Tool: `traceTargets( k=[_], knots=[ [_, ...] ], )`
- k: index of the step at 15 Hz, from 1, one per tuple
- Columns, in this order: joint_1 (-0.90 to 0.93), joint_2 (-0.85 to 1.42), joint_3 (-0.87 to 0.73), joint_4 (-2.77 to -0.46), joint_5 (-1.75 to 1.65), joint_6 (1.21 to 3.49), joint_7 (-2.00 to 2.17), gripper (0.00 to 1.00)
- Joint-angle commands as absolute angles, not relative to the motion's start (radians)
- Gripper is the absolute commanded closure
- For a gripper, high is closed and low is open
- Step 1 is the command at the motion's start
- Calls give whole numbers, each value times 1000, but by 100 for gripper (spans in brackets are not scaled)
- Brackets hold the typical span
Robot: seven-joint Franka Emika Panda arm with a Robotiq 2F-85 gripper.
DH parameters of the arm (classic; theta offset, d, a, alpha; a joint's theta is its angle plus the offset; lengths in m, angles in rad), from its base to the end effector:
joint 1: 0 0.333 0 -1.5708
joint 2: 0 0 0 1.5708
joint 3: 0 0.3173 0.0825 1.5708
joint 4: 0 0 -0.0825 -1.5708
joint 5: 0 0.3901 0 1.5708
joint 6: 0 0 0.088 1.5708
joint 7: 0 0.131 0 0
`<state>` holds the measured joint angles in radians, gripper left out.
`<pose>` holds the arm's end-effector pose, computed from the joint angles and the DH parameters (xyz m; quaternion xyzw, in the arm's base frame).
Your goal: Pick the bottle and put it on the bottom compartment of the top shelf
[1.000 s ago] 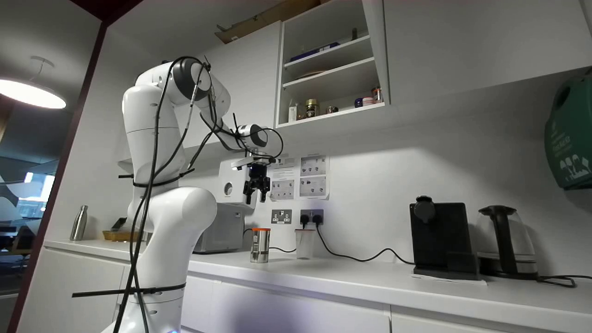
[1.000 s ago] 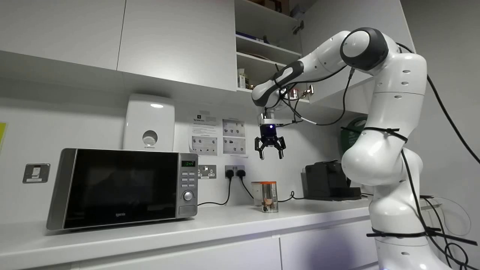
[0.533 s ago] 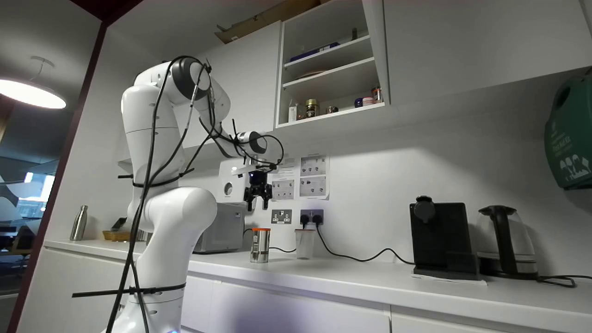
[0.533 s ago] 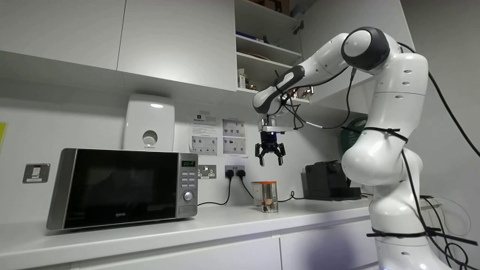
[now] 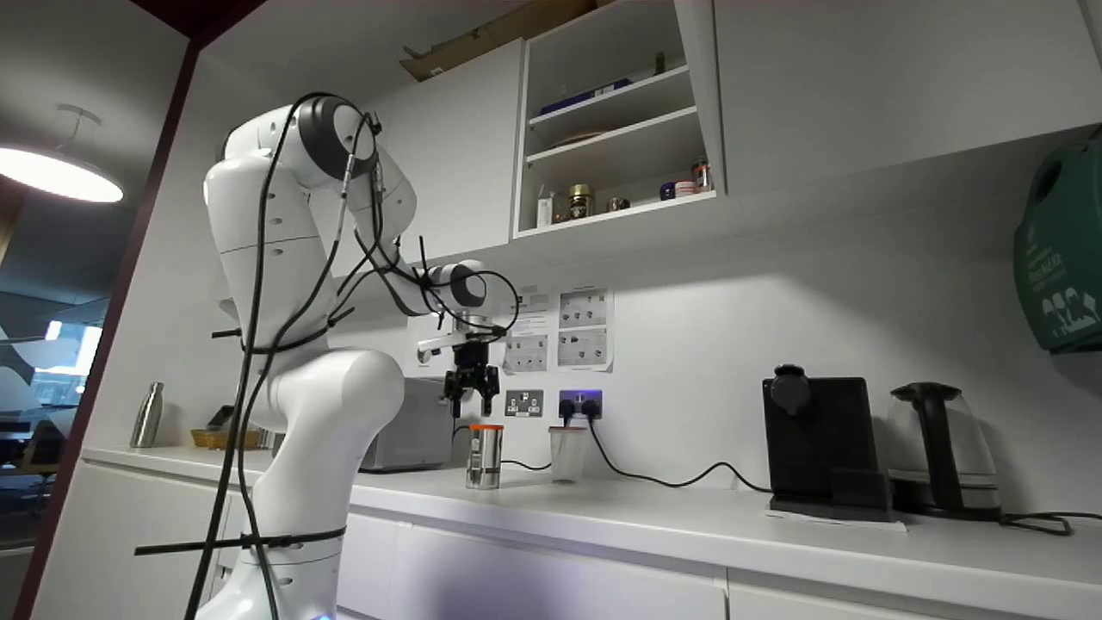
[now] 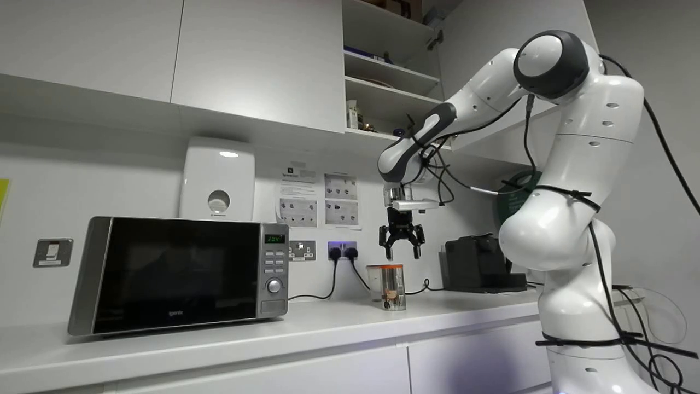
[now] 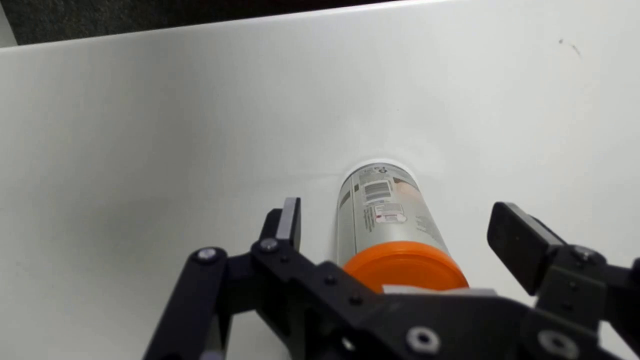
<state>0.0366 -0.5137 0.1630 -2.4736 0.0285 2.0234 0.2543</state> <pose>0.3965 0.0835 0.4503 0.9983 -0.0424 0.0342 0.0200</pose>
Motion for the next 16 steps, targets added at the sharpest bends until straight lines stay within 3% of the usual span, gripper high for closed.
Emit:
traceTargets(
  k=[1, 11, 16],
  knots=[
    [46, -532, 157, -2502, 25, 2063, 257, 0],
    [47, -555, 157, -2557, 10, 2102, 240, 0],
    [46, -606, 180, -2676, -19, 2264, 273, 0]
  ],
)
